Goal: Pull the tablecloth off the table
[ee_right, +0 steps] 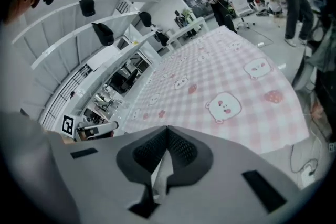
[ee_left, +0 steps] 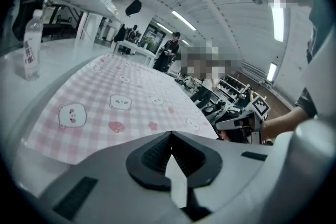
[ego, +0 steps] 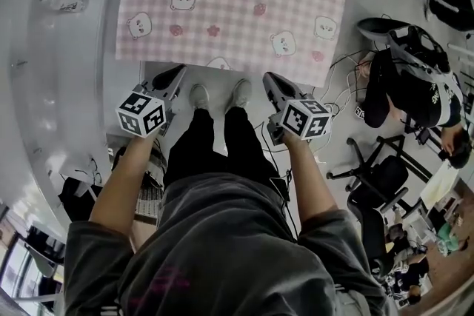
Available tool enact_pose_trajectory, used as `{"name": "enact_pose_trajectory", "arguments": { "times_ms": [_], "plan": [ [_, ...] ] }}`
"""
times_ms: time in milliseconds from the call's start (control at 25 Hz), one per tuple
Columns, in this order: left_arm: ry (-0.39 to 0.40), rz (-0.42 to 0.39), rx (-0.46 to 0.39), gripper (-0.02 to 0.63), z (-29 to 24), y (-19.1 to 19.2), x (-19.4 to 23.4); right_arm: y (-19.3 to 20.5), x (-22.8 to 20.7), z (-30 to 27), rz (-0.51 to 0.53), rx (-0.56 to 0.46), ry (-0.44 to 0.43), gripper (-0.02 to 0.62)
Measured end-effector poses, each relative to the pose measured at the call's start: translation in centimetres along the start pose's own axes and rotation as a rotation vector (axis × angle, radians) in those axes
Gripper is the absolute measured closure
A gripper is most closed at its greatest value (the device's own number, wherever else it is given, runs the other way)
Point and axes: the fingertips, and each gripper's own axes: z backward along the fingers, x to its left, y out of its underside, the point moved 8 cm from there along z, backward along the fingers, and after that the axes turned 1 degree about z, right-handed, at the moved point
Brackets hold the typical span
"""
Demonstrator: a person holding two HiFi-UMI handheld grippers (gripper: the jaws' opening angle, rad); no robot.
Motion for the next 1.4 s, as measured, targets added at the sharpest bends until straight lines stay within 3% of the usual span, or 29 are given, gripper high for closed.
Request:
{"name": "enact_pose_trajectory", "arguments": {
  "times_ms": [200,480,600,880,1000,1240,1400],
  "plan": [
    [-0.038,0.189,-0.014,0.603,-0.6,3.8,4.0,2.9,-2.8,-0.9,-0.211,-0.045,-0.03,0.597],
    [-0.067,0.368,-0.036,0.549,-0.8,6.5,7.3,5.6,-5.5,-1.3,-0.413,-0.088,-0.042,0.594],
    [-0.061,0.481,-0.063,0.503,-1.2,7.6,8.8,6.8,-6.3,-1.9,-0.51,-0.097,-0.051,0.569],
    [-0.001,0.725,-0.128,0.423,-1.6,9.9,11.3,8.3,-9.0,-1.8,-0.741,-0.228,-0.051,0.43],
    [0.044,0.772,-0.163,0.411,-1.8,9.8,11.6,8.1,-9.9,-2.0,-0.772,-0.258,-0.045,0.395],
    [0.079,0.835,-0.219,0.403,-2.4,8.7,12.6,7.4,-10.6,-2.5,-0.817,-0.316,-0.042,0.393],
    [0.092,0.867,-0.269,0.439,-3.0,7.7,13.7,7.4,-11.2,-2.9,-0.82,-0.336,-0.031,0.394]
  ]
}}
